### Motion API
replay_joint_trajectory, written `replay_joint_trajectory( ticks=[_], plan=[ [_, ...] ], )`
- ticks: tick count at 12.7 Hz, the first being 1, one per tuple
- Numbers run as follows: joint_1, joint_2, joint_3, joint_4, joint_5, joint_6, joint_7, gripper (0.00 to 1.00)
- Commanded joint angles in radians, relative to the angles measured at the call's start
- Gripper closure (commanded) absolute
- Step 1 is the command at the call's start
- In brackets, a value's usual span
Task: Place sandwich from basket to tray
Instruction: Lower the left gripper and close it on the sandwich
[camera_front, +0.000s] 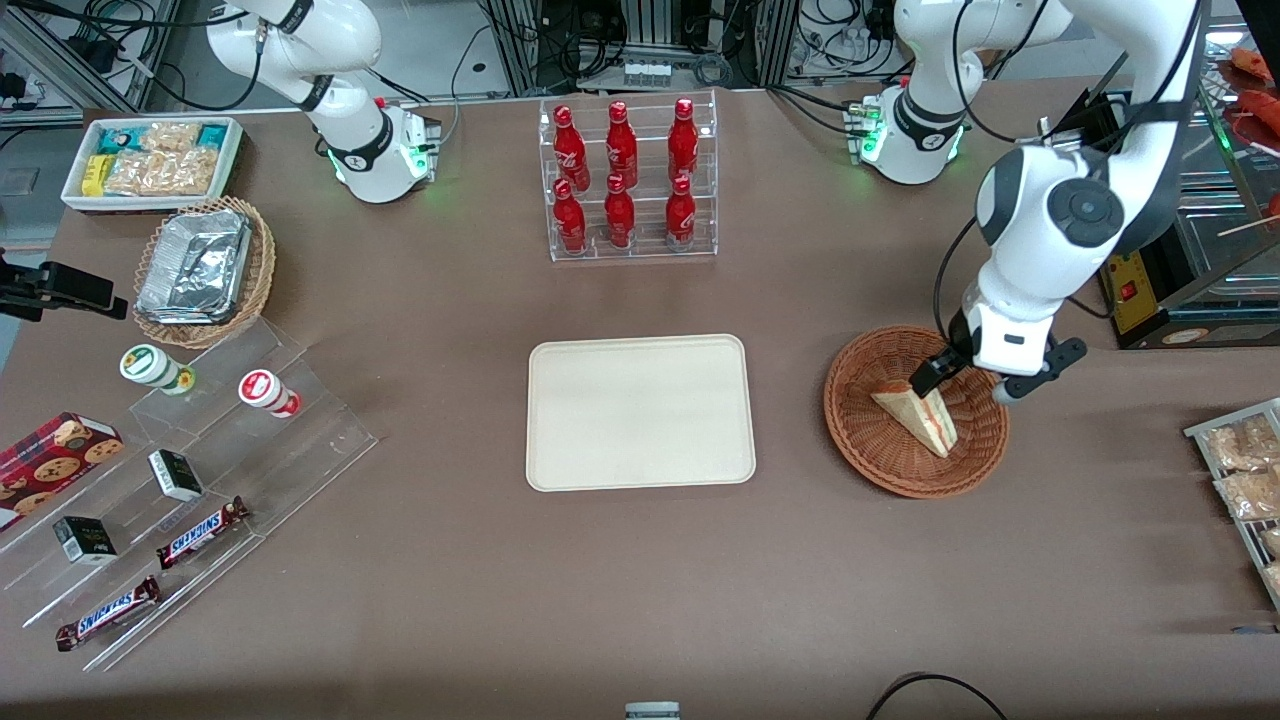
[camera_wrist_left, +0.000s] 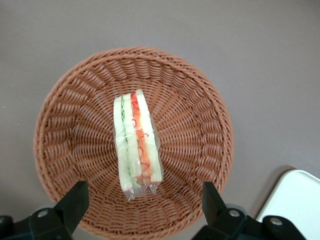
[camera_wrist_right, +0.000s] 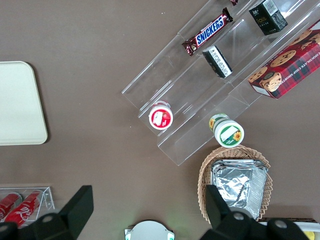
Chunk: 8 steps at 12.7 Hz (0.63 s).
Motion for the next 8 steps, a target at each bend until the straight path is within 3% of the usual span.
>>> replay_joint_trajectory(
  ticks=[1,8],
  plan=[
    [-0.008,0.068,0.003,0.0,0.01,0.053,-0.02,0.0],
    [-0.008,0.157,0.007,-0.01,0.037,0.116,-0.02,0.0]
  ],
)
